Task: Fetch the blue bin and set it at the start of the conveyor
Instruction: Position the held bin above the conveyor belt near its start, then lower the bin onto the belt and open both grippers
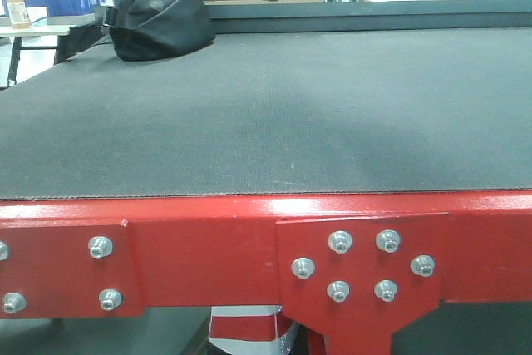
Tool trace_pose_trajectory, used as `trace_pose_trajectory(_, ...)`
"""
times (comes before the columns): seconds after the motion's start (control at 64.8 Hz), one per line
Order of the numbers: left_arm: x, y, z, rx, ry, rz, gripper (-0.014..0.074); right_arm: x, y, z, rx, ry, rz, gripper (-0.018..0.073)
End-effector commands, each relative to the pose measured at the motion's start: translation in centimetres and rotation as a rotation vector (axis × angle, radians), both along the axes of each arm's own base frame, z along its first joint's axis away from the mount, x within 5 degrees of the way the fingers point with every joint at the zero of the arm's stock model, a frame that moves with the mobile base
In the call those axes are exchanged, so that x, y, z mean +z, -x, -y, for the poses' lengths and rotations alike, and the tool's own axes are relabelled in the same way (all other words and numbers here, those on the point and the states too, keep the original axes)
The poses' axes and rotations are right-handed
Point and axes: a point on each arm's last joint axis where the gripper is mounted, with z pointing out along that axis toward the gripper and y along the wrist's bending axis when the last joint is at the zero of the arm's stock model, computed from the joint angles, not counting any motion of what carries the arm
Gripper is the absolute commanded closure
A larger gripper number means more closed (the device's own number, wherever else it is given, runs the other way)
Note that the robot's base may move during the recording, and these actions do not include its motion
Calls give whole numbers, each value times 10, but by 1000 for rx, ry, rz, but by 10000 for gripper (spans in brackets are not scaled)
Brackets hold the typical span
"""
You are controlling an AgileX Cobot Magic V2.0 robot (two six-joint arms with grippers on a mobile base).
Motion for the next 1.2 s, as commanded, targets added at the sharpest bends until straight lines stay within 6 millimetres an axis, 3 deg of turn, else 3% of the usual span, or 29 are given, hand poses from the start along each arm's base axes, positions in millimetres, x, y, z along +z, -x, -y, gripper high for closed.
trace_pose_trajectory(0.0,6,-1,2,-30,-9,50,707,15,6,-3,49,-46,96,721)
trace_pose_trajectory(0.37,7,-2,5,-49,1,67,707,-12,9,11,-101,39,-200,721)
trace_pose_trajectory(0.54,-6,-15,11,-53,19,15,707,-25,7,10,-121,25,-303,721)
trace_pose_trajectory(0.787,-45,-66,12,-71,124,-88,707,-73,-32,5,-166,-3,-501,721)
trace_pose_trajectory(0.956,-79,-101,9,-49,117,-134,707,-105,-66,1,-166,-21,-514,721)
trace_pose_trajectory(1.188,-124,-127,21,-53,83,-230,707,-147,-102,2,-165,-25,-521,721)
